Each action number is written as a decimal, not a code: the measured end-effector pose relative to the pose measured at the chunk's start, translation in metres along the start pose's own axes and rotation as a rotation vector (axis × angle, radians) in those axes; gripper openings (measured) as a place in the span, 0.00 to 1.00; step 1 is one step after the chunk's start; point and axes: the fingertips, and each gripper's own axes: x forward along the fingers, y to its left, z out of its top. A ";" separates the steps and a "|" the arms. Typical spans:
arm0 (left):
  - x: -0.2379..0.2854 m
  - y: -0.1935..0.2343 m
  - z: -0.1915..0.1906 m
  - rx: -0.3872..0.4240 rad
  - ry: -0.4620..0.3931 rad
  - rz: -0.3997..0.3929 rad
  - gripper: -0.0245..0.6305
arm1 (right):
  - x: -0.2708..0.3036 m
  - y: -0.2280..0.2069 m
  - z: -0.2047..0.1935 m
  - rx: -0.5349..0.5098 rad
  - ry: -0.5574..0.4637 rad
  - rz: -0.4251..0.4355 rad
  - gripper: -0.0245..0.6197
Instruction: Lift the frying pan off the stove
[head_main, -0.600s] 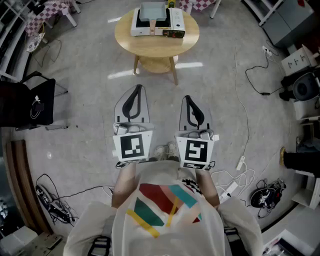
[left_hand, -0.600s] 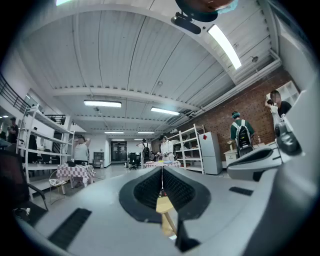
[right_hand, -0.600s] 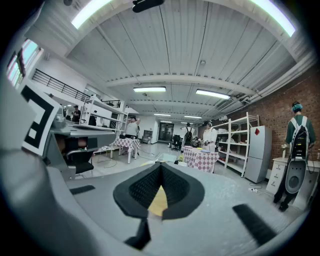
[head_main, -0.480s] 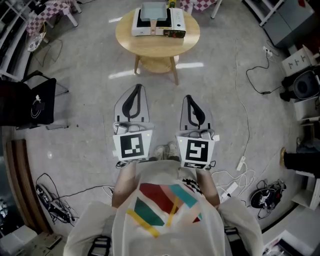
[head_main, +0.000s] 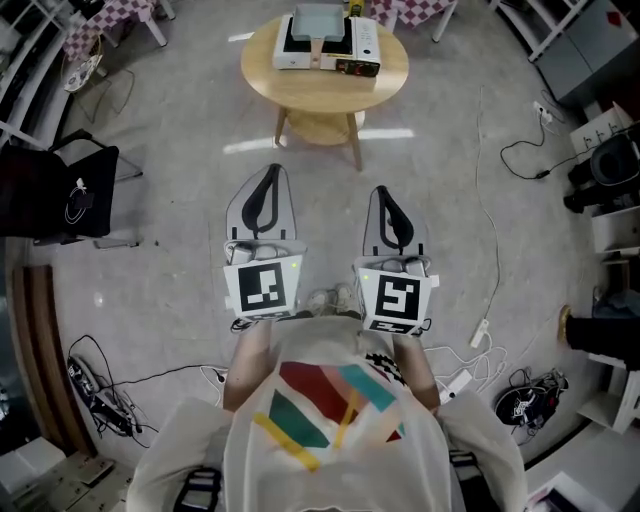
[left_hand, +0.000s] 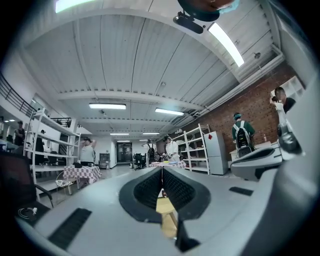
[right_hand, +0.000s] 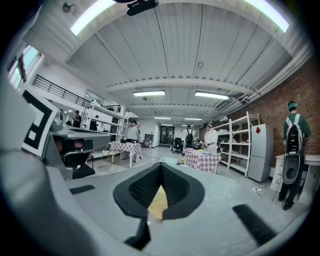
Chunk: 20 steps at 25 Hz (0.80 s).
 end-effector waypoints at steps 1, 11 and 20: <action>0.000 0.001 0.001 0.007 -0.021 0.010 0.05 | 0.001 -0.002 -0.001 0.000 0.000 -0.001 0.03; 0.007 -0.001 0.000 0.023 -0.047 0.078 0.05 | 0.005 -0.020 -0.013 -0.006 0.000 0.052 0.03; 0.021 -0.032 0.020 0.008 -0.082 0.109 0.05 | 0.007 -0.044 -0.020 -0.014 -0.018 0.102 0.03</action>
